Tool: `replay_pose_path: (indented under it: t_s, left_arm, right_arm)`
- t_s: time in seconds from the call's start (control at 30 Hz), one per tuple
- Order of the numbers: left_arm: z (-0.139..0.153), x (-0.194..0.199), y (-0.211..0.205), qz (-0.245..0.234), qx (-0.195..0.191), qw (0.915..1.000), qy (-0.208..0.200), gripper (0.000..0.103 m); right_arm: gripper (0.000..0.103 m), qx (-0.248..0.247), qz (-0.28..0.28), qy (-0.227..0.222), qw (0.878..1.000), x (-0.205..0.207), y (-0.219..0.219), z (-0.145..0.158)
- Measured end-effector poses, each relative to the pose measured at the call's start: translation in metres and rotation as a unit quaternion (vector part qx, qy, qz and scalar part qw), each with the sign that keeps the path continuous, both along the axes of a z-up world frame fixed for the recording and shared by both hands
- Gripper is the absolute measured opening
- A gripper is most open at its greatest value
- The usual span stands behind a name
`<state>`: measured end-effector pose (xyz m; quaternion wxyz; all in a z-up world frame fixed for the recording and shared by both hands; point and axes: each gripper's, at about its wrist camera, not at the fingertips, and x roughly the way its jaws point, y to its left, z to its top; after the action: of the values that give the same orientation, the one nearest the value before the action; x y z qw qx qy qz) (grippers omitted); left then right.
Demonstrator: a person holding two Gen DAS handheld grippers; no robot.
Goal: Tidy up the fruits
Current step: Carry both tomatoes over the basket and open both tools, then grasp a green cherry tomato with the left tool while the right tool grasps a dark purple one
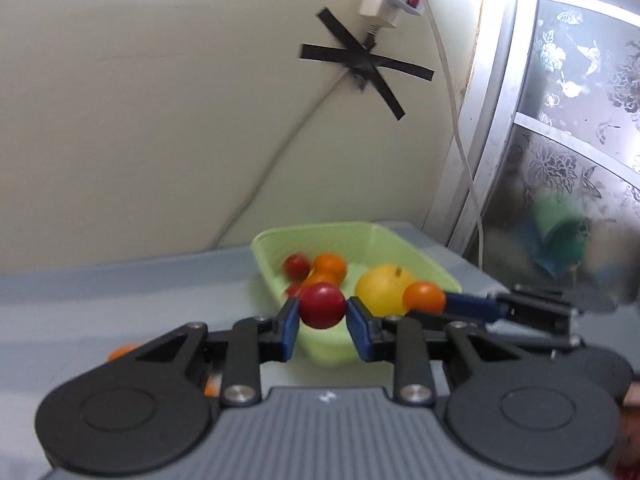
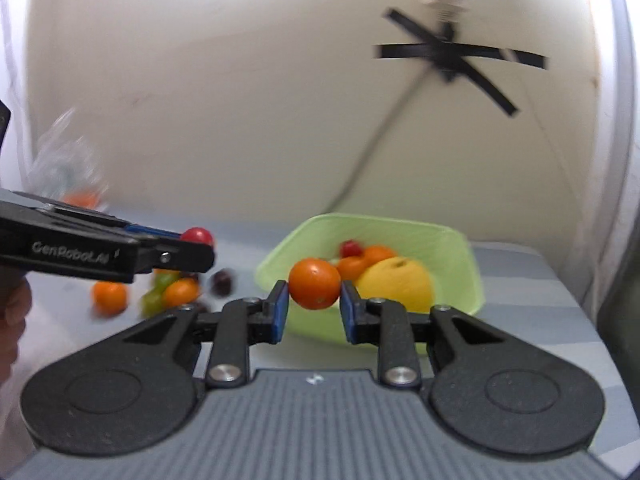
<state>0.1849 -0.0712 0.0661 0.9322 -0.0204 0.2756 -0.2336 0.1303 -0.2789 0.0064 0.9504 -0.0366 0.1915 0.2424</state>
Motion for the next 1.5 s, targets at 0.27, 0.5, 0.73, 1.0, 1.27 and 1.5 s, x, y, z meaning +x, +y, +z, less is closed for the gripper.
replay_pose_path:
  t_s: [0.27,0.5,0.73,1.0,1.27,1.5]
  left_arm:
    - [-0.023,0.036,-0.032,0.002,0.042,0.9988,0.026,0.033]
    - [-0.016,0.03,-0.022,0.01,0.034,0.9993,0.011,0.042]
    - [0.017,0.004,0.055,0.076,-0.023,0.9967,-0.018,0.042]
    - [0.009,-0.032,0.132,0.155,-0.014,0.9879,-0.005,0.042]
    - [-0.017,-0.064,0.145,0.145,-0.009,0.9894,0.0,0.041]
    - [-0.032,-0.06,0.095,0.072,0.056,0.9958,-0.009,0.04]
  right_arm:
    - [0.031,-0.001,-0.015,-0.002,1.0,0.03,-0.005,-0.013]
    - [0.037,0.003,-0.007,-0.003,1.0,0.035,-0.004,-0.018]
    - [0.037,0.077,0.01,0.068,0.995,0.055,-0.02,-0.013]
    - [0.038,0.058,-0.06,0.038,0.996,0.07,-0.016,-0.005]
    - [0.037,0.067,0.057,0.015,0.996,0.012,0.015,0.005]
    - [0.037,-0.022,0.123,0.042,0.991,-0.004,0.067,-0.019]
